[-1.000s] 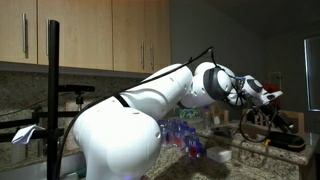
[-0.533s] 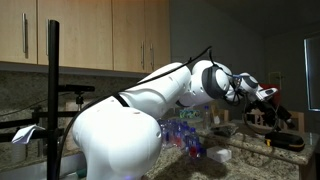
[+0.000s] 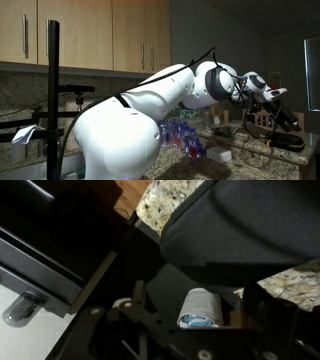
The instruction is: Put the cable on the lower counter on the upper counter and then put the case on the upper counter on the lower counter
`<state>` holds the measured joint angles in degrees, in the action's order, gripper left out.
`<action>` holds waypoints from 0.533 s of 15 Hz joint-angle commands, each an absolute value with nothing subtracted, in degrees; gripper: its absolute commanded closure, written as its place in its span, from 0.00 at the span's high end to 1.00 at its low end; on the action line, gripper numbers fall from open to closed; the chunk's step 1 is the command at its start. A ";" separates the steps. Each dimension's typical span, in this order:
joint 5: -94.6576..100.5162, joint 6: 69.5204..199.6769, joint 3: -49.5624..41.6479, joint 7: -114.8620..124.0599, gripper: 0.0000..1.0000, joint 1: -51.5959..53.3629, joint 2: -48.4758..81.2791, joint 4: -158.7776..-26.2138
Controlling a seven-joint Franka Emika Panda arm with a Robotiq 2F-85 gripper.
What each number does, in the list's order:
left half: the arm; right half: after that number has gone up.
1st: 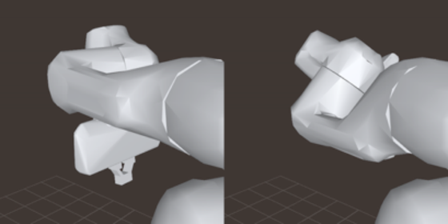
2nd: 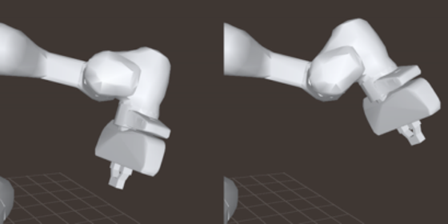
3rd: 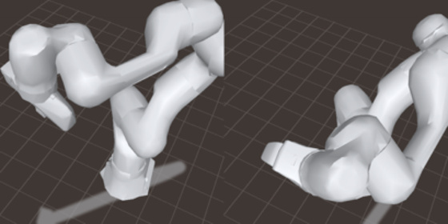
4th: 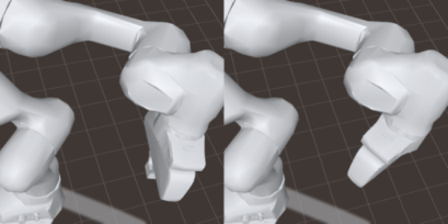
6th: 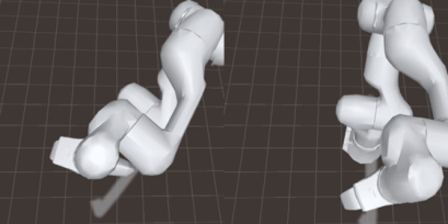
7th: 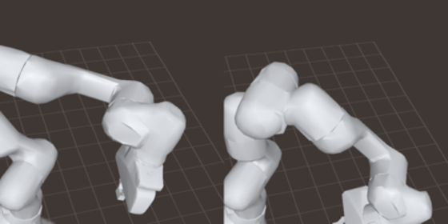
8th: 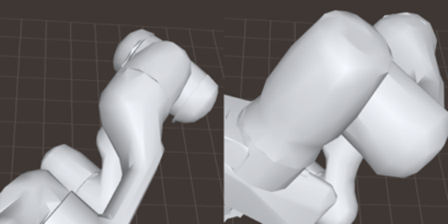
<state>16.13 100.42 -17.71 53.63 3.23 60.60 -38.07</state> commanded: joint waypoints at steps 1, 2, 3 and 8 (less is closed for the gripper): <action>13.54 100.74 -17.26 59.23 1.00 1.07 64.42 -34.99; 13.56 100.51 -17.34 59.88 1.00 0.86 65.36 -34.58; 13.62 99.80 -17.26 59.86 1.00 0.74 66.00 -34.25; 13.63 97.48 -15.79 54.07 1.00 1.07 65.73 -34.41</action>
<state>14.91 99.62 -17.45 57.57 1.26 65.35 -34.67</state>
